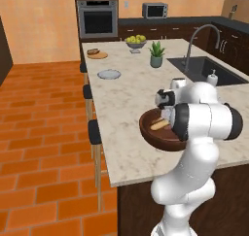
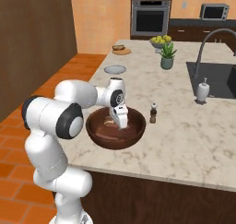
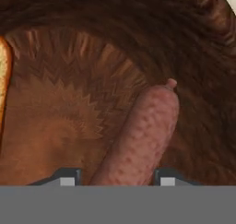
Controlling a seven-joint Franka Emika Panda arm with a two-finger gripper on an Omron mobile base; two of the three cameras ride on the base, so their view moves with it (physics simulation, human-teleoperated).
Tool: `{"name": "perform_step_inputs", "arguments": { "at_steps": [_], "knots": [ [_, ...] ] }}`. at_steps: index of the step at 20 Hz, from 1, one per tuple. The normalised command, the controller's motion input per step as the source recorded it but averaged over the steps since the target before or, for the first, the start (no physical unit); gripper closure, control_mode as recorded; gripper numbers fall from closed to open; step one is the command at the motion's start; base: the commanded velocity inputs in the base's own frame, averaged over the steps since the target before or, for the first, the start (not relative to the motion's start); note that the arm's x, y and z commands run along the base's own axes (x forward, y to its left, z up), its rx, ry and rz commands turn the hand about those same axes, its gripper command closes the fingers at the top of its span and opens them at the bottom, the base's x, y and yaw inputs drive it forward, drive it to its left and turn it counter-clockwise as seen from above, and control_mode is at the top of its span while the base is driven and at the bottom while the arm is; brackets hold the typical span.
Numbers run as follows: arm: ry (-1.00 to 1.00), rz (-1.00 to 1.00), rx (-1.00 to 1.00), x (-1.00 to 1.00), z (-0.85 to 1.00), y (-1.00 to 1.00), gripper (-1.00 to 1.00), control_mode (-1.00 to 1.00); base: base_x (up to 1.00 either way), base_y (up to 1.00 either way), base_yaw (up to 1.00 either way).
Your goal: Place one bun and one sausage from the bowl on each plate.
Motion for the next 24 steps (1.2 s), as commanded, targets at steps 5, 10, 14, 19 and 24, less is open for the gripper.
{"name": "perform_step_inputs", "arguments": {
  "at_steps": [5,10,14,19,24],
  "knots": [
    [-0.06,0.28,-0.06,-0.46,0.99,0.15,1.00,-1.00,0.00,0.00,0.00],
    [-0.15,0.48,0.20,-0.87,0.72,0.14,1.00,-1.00,0.00,0.00,0.00],
    [-0.10,0.60,0.02,-0.99,0.65,0.20,1.00,-1.00,0.00,0.00,0.00],
    [-0.01,0.59,-0.18,-1.00,0.22,0.70,1.00,-1.00,0.00,0.00,0.00],
    [-0.06,0.44,-0.04,-0.98,-0.10,0.39,1.00,-1.00,0.00,0.00,0.00]
  ]
}}
